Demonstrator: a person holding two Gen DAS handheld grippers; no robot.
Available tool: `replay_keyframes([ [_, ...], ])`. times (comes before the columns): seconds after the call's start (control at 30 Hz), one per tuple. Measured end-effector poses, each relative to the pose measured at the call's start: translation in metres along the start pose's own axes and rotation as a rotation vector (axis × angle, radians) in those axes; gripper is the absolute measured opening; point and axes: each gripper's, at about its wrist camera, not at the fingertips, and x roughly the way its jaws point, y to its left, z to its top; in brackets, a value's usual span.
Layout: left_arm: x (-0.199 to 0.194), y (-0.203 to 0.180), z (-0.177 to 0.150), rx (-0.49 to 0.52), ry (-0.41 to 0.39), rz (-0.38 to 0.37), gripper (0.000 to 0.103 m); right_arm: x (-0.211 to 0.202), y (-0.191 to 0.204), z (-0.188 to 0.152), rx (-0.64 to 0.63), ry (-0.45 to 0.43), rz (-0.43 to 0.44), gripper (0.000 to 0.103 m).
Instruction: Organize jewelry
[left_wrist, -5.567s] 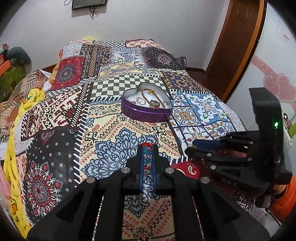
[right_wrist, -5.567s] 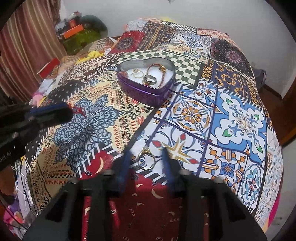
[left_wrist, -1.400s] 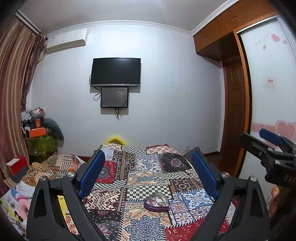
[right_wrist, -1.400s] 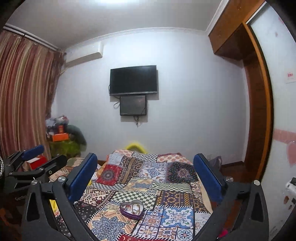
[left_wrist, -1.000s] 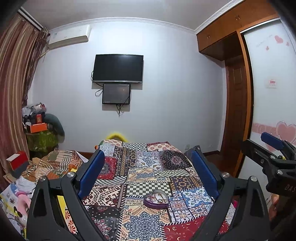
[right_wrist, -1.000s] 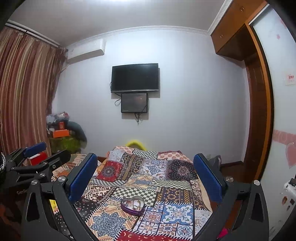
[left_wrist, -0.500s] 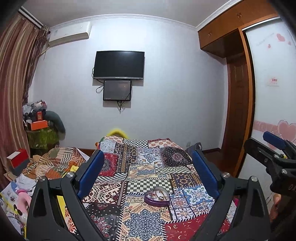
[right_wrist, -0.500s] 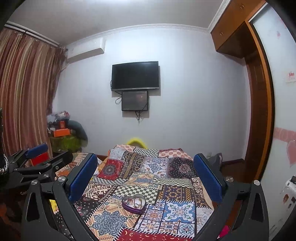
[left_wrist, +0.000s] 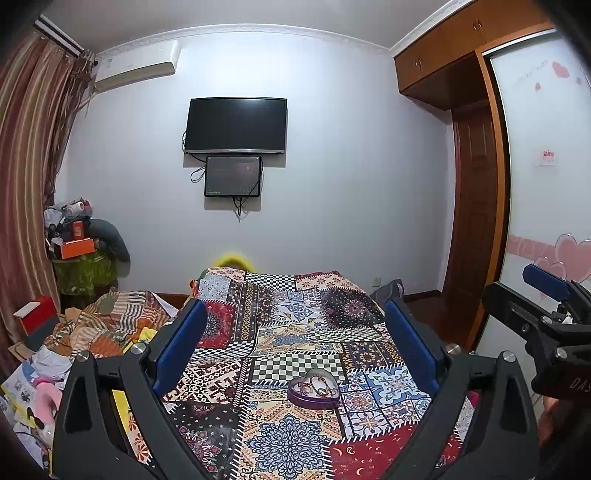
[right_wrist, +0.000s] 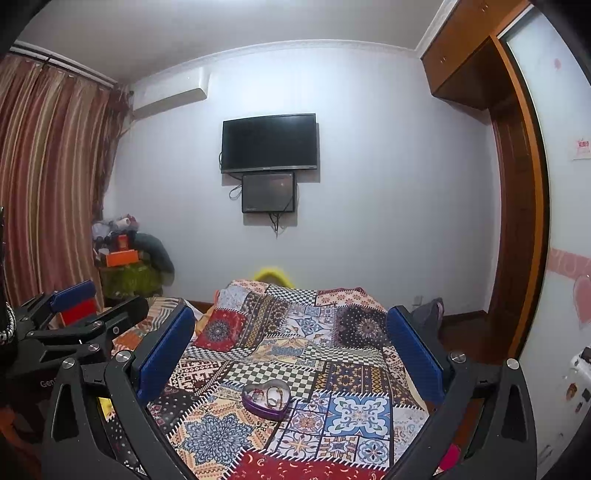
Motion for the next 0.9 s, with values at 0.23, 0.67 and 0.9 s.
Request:
replay_keyframes([
  [0.23,0.0026,-0.0016,0.0000,-0.001,0.009,-0.005,0.098,-0.0001,-0.0019,0.0025,0.005,0.004,0.003,0.103],
  [0.67,0.0037,-0.0060,0.0007,0.016,0.007,-0.011,0.098,-0.0004,-0.0021,0.0031,0.004,0.002,0.000,0.103],
  [0.9,0.0033,-0.0075,0.0006,0.019,0.010,-0.019,0.098,0.0000,-0.0031,0.0027,0.005,0.002,-0.002,0.103],
])
